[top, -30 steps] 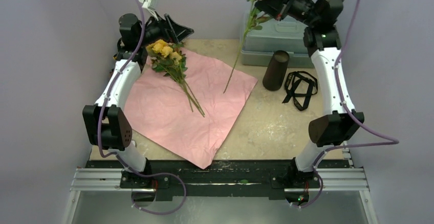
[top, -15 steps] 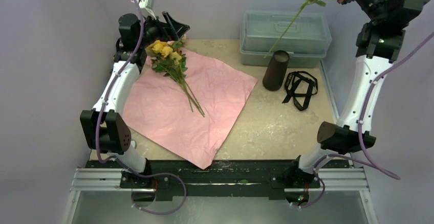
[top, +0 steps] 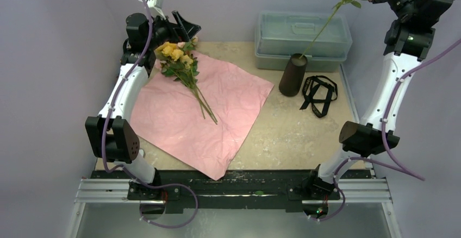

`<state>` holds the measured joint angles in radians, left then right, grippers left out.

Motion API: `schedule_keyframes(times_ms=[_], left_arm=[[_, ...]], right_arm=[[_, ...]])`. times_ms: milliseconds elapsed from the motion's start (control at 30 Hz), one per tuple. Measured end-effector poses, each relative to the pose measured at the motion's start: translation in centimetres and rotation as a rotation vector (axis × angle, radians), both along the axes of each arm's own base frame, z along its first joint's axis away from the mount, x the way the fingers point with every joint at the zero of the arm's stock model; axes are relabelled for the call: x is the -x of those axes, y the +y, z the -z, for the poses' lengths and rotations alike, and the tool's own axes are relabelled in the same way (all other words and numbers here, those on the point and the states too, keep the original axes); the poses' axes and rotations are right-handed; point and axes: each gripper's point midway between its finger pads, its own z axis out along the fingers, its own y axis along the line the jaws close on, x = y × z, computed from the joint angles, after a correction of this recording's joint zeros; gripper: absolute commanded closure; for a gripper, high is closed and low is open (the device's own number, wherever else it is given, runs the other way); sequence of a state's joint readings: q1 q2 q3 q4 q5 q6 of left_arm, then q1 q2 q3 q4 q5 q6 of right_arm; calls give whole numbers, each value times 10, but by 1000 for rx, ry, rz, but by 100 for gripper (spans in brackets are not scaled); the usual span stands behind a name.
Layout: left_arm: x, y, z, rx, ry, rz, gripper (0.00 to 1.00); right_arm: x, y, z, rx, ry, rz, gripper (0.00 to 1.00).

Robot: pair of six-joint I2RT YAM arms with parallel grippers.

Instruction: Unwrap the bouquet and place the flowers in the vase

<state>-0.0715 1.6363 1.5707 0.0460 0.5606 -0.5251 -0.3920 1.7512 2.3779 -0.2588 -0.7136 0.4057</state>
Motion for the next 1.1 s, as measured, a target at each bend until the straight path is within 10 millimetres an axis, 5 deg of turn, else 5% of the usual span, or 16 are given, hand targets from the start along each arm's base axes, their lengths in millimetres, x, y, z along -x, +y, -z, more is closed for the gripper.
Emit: schedule_keyframes(times_ms=[333,533,700,1100], left_arm=[[-4,5,10,-65,-1,-23,0],[-20,32,61,-187,122,-163,0],[-19,48,94,-266,222,-227,0],[-9,61,121,-282,335,-232,0]], right_arm=[[-42,-6,99,-74,236,-6,100],[-60,33,167,-22,352,-71,100],[-66,59,203,29,406,-109,99],[-72,51,239,50,451,-60,45]])
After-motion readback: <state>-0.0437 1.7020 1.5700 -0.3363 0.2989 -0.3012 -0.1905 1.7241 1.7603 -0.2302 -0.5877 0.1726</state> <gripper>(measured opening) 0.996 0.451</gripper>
